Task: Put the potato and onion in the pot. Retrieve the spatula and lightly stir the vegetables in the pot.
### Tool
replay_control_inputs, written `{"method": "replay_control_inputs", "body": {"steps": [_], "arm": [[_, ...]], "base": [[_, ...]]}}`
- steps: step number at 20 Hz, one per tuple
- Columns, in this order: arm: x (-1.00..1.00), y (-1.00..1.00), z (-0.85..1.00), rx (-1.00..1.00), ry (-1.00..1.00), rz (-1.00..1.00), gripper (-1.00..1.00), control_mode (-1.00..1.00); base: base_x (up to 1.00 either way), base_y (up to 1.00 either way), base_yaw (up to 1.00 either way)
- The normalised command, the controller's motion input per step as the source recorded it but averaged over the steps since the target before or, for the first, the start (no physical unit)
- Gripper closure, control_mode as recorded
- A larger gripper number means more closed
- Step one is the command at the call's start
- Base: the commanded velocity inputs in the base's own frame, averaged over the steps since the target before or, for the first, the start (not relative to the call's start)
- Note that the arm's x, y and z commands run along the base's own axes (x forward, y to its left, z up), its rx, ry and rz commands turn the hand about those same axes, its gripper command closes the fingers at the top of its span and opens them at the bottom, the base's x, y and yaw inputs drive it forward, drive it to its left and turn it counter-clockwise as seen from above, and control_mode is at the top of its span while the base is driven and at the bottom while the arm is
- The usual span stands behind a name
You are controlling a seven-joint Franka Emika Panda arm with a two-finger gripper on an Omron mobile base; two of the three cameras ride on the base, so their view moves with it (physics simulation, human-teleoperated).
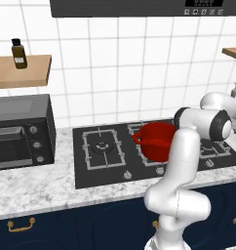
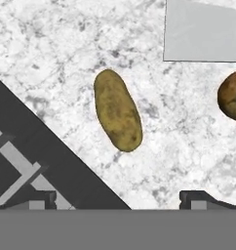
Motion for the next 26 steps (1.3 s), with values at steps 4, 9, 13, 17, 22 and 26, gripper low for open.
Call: {"method": "replay_control_inputs", "body": {"steps": [4,9,13,17,22,26], "arm": [[0.17,-0.08,-0.17,0.00,0.06,0.00,-1.00,-1.00],[0.15,-0.18,-0.16,0.02,0.07,0.00,-1.00,-1.00],[0.15,-0.19,-0.19,0.04,0.05,0.00,-1.00,-1.00],[0.16,-0.19,-0.20,0.04,0.04,0.00,-1.00,-1.00],[0.15,-0.17,-0.21,0.03,0.04,0.00,-1.00,-1.00],[0.12,-0.09,-0.24,0.01,0.04,0.00,-1.00,-1.00]], "base": [[0.00,0.00,0.00],[0.00,0.00,0.00],[0.00,0.00,0.00],[0.00,0.00,0.00],[0.00,0.00,0.00],[0.00,0.00,0.00]]}}
